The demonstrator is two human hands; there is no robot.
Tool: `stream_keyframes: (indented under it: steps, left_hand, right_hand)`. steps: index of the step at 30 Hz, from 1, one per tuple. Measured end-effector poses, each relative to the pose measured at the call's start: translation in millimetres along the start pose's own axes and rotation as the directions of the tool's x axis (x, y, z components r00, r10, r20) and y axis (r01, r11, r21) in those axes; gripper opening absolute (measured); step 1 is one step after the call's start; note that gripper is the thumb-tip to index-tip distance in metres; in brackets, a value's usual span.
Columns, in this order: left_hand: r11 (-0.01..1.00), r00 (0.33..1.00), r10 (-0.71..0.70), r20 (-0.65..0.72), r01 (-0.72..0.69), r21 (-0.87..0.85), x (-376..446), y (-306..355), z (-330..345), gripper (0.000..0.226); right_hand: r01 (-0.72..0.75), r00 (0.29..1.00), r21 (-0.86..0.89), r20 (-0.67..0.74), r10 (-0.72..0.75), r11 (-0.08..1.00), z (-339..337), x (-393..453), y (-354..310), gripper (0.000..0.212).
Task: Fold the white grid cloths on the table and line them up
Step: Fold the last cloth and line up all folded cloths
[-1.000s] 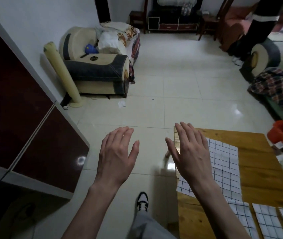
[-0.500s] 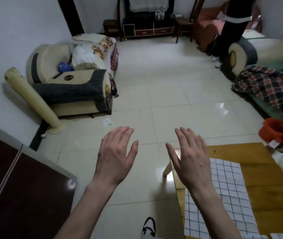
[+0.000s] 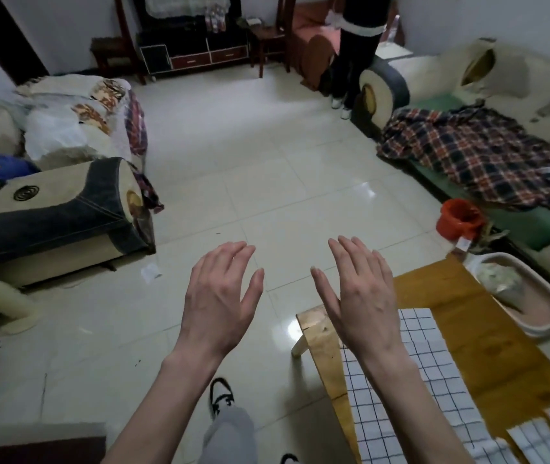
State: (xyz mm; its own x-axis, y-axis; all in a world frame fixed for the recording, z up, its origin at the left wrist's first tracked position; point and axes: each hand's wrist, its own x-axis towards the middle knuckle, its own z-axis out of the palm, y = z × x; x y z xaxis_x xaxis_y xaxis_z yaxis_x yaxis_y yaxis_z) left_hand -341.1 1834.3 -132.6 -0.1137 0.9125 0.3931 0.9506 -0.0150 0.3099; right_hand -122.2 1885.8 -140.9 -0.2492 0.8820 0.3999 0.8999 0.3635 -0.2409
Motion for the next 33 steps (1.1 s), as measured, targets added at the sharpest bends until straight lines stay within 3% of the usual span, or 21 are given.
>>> stream_keyframes:
  steps: [8, 17, 33]
  left_hand:
    - [0.984, 0.987, 0.161, 0.013, -0.160, -0.074, 126, -65, 41, 0.044]
    - [0.924, 0.935, 0.354, 0.008, -0.349, -0.158, 259, -126, 70, 0.042]
    - [0.705, 0.756, 0.654, 0.013, -0.604, -0.371, 379, -66, 153, 0.043]
  right_hand:
    - [-0.166, 0.985, -0.097, 0.022, 0.168, 0.981, 52, 83, -10, 0.058]
    - [-0.367, 0.930, -0.163, -0.049, 0.364, 0.916, 87, 176, -42, 0.060]
    - [-0.702, 0.712, -0.261, -0.229, 0.664, 0.663, 95, 227, 11, 0.061]
